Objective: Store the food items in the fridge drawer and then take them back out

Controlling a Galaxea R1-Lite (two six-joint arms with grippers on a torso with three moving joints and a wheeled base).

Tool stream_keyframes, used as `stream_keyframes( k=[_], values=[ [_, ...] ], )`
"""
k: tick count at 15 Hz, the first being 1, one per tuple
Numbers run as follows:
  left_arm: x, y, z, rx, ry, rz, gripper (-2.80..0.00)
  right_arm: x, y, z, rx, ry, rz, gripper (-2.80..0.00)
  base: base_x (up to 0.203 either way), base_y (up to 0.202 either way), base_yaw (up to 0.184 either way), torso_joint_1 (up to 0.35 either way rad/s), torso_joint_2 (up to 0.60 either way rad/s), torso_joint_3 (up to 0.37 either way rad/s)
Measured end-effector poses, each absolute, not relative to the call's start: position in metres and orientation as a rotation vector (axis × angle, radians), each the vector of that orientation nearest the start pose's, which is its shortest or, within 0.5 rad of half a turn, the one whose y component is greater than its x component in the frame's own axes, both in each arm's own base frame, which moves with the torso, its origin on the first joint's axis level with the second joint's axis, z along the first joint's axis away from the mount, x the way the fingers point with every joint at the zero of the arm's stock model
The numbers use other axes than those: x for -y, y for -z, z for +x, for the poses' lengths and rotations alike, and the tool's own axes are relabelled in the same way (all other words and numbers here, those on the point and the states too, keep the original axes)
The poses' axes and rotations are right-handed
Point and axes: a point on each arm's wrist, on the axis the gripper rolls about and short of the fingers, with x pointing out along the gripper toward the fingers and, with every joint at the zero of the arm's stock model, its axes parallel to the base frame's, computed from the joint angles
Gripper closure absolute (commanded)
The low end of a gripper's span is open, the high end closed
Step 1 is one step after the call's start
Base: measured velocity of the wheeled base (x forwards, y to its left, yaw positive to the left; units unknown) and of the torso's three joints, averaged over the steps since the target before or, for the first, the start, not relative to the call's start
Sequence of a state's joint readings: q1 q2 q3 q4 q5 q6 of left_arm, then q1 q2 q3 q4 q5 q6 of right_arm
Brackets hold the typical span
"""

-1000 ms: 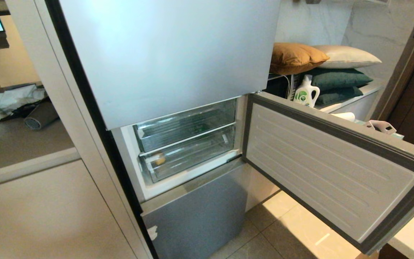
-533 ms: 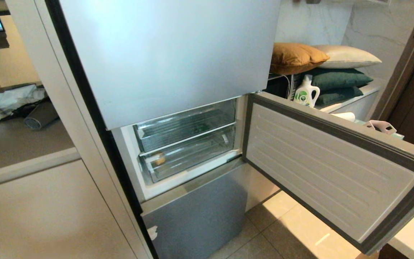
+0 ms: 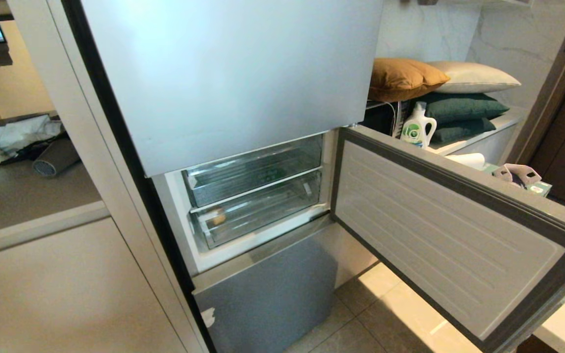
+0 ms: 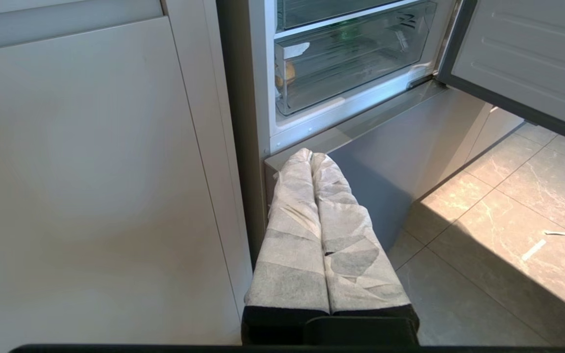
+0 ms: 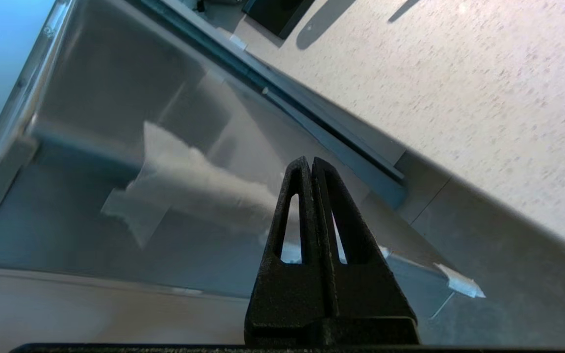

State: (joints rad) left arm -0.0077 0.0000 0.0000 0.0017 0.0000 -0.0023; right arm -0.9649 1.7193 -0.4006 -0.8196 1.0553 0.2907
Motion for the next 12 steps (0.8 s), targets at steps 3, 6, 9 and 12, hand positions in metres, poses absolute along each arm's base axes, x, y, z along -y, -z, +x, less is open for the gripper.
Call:
stream_keyframes(
  k=[3, 6, 9, 12],
  values=[
    [0.000, -0.075, -0.023, -0.002, 0.008, -0.002, 0.00, 0.166, -0.104, 0.140, -0.282, -0.059, 0.675, 0.00, 0.000, 0.000, 0.000, 0.000, 0.00, 0.000],
    [0.000, -0.075, -0.023, -0.002, 0.008, -0.002, 0.00, 0.135, -0.106, 0.122, -0.282, -0.076, 0.638, 0.00, 0.000, 0.000, 0.000, 0.000, 0.00, 0.000],
    [0.000, -0.075, -0.023, -0.002, 0.008, -0.002, 0.00, 0.096, -0.104, 0.110, -0.305, -0.166, 0.612, 0.00, 0.000, 0.000, 0.000, 0.000, 0.00, 0.000],
    [0.000, -0.075, -0.023, -0.001, 0.008, -0.002, 0.00, 0.061, -0.104, 0.104, -0.334, -0.320, 0.566, 0.00, 0.000, 0.000, 0.000, 0.000, 0.00, 0.000]
  ],
)
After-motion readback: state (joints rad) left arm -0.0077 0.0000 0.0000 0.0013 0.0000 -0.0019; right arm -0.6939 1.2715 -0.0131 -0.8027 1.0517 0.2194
